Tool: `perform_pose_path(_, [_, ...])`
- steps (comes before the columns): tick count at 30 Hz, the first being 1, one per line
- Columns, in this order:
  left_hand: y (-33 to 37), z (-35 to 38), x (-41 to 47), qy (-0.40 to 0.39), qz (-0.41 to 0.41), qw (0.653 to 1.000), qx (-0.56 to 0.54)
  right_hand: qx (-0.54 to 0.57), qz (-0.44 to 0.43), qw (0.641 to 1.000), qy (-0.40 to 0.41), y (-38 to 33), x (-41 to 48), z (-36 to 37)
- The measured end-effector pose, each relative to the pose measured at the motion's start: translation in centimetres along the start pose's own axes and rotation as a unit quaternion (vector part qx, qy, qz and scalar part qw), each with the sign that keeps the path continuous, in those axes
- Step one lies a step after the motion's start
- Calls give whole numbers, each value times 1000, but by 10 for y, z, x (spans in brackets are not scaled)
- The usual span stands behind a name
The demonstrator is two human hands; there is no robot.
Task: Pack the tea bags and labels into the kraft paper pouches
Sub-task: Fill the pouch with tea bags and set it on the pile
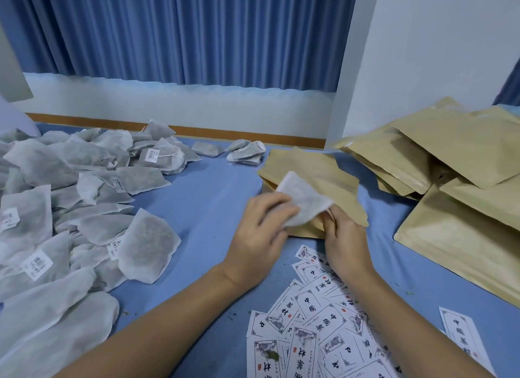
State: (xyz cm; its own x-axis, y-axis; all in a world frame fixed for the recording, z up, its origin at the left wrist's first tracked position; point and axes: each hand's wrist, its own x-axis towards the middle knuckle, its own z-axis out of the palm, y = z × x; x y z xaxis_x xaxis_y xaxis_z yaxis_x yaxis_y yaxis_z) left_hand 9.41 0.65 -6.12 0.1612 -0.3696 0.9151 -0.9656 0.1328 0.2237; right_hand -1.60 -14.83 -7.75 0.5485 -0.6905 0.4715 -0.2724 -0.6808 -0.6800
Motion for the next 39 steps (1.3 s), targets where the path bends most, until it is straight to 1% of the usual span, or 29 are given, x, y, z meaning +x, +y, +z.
perform_pose_path(2, [7, 5, 0, -73, 54, 995, 36, -6, 3, 1000, 1, 0, 0, 1])
perform_pose_path(4, [11, 9, 0, -139, 73, 985, 71, 7, 25, 1000, 2, 0, 0, 0])
perform_pose_path(7, [13, 9, -2, -211, 75, 971, 86, 40, 40, 998, 15, 1, 1, 0])
perform_pose_path(9, [11, 10, -2, -238, 78, 963, 103, 65, 44, 997, 23, 0, 1, -1])
perform_pose_path(11, [11, 13, -2, -259, 54, 957, 118, 78, 38, 996, 30, -1, 0, -1])
perform_pose_path(13, [8, 20, 2, -276, -19, 952, 128, 71, 15, 997, 37, -2, -1, -2])
perform_pose_path(15, [-1, 31, 11, -298, -98, 936, 162, 62, -17, 997, 32, -6, -2, -3])
perform_pose_path(17, [-14, 48, 25, -328, -202, 899, 208, 66, -61, 996, 26, -12, -5, -3])
perform_pose_path(18, [-21, 60, 34, -356, -266, 869, 217, 69, -78, 994, 24, -14, -6, -3])
perform_pose_path(19, [-29, 70, 40, -376, -300, 847, 228, 70, -88, 993, 20, -15, -7, -3])
perform_pose_path(20, [-37, 81, 43, -393, -331, 831, 211, 69, -92, 993, 12, -16, -8, -3])
perform_pose_path(21, [-46, 88, 42, -386, -347, 837, 174, 65, -97, 993, 2, -17, -9, -2])
perform_pose_path(22, [-54, 91, 46, -387, -380, 833, 110, 59, -107, 992, -10, -17, -11, -1])
perform_pose_path(23, [-62, 90, 47, -407, -403, 817, 72, 48, -119, 991, -28, -17, -13, 1])
perform_pose_path(24, [-68, 87, 47, -422, -449, 787, 30, 32, -131, 990, -49, -16, -15, 3])
perform_pose_path(25, [-76, 86, 48, -443, -461, 769, 25, 14, -138, 988, -69, -16, -15, 5])
perform_pose_path(26, [-80, 84, 46, -452, -494, 743, 17, -1, -141, 987, -80, -14, -15, 7])
perform_pose_path(27, [-83, 84, 45, -465, -478, 744, 55, -8, -141, 987, -82, -13, -15, 8])
perform_pose_path(28, [-83, 85, 44, -467, -457, 753, 77, -9, -140, 987, -76, -12, -14, 9])
perform_pose_path(29, [-79, 85, 43, -461, -413, 780, 88, -7, -138, 988, -68, -11, -13, 9])
perform_pose_path(31, [-64, 81, 41, -457, -319, 828, 67, -5, -132, 990, -55, -9, -10, 10])
perform_pose_path(32, [-56, 74, 39, -468, -261, 841, 73, -7, -129, 990, -50, -9, -9, 10])
perform_pose_path(33, [-49, 65, 36, -482, -205, 847, 96, -10, -127, 991, -46, -11, -9, 12])
perform_pose_path(34, [-43, 56, 32, -479, -157, 854, 127, -15, -125, 991, -44, -10, -7, 12])
perform_pose_path(36, [-33, 29, 20, -403, -112, 889, 185, -27, -123, 991, -49, -13, -4, 13])
perform_pose_path(38, [-28, 1, 8, -284, -55, 936, 202, -47, -118, 990, -64, -19, -1, 13])
perform_pose_path(39, [-29, -13, 3, -220, -26, 951, 216, -55, -114, 989, -70, -22, 1, 14])
